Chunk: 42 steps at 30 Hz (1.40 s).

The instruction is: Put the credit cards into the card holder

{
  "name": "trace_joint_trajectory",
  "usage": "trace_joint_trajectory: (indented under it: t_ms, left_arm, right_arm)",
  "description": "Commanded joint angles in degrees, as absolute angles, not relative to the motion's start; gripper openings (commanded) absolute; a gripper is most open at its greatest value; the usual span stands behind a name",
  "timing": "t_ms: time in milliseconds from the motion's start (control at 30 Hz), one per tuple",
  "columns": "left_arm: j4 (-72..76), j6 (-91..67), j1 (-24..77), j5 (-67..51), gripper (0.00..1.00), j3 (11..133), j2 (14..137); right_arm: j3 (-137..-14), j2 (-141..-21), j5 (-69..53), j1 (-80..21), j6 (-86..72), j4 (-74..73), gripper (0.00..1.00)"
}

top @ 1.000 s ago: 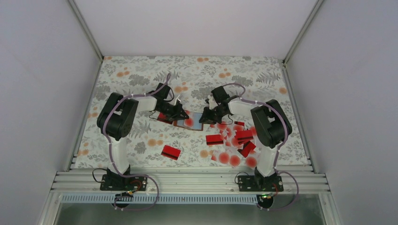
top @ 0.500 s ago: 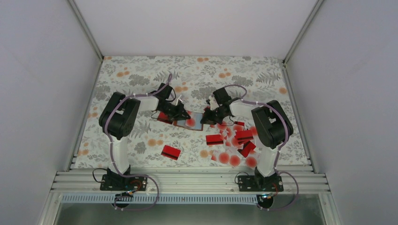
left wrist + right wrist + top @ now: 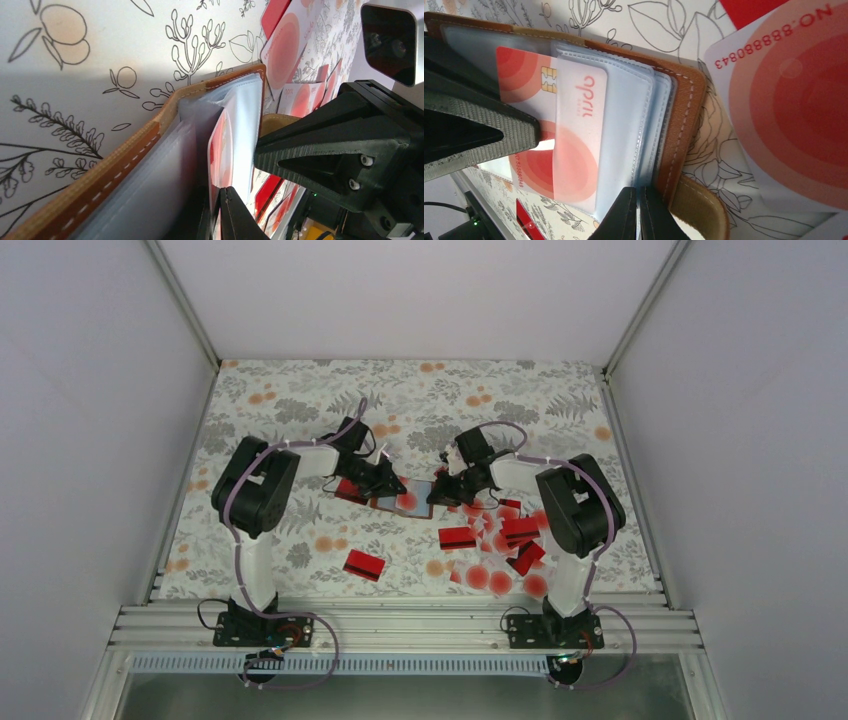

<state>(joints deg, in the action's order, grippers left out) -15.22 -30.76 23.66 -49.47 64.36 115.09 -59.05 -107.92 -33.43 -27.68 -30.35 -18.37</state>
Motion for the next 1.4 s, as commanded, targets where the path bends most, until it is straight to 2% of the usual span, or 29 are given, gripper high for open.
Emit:
trace_joint_trajectory:
  t_ms: [0, 67, 267, 600, 700, 1133, 1200, 1333, 1367]
  left_arm:
    - [-14.71, -31.56, 26.27, -47.77, 0.10, 65.94, 118.07]
    - [-15.42, -31.44, 26.43, -47.38, 0.13, 66.41, 118.13]
    - [-23.47, -27.87, 26.88, -41.07, 0.30, 69.72, 116.98]
    - [-34.67, -24.94, 29.47, -29.16, 0.48, 76.16, 116.45]
    - [-37.27, -24.56, 30.65, -25.63, 0.56, 77.88, 115.99]
    - [-45.39, -24.29, 33.93, -15.71, 0.71, 83.39, 116.49]
    - [-46.05, -23.73, 34.56, -14.75, 0.80, 84.40, 116.78]
    - [-46.86, -23.54, 35.56, -14.15, 0.85, 85.70, 117.05]
    - [-47.29, -23.49, 35.78, -13.92, 0.91, 86.10, 117.11]
  right_arm:
    - [-57.04, -109.29, -33.22, -28.60, -29.96, -18.22, 0.04]
    - [-56.95, -109.28, -33.44, -28.63, -29.95, -18.11, 0.04]
    - [-56.20, -108.64, -33.39, -28.65, -29.81, -18.04, 0.04]
    - [-54.96, -106.40, -32.39, -28.61, -29.06, -19.11, 0.04]
    - [-55.02, -106.81, -32.52, -28.65, -28.83, -19.15, 0.04]
    - [-55.34, -103.26, -31.31, -28.30, -28.65, -20.79, 0.04]
    - [-55.45, -102.39, -31.15, -28.28, -28.74, -20.93, 0.04]
    - [-55.56, -101.84, -30.90, -28.20, -28.83, -21.09, 0.04]
    - [-55.63, -101.91, -30.95, -28.21, -28.84, -20.98, 0.04]
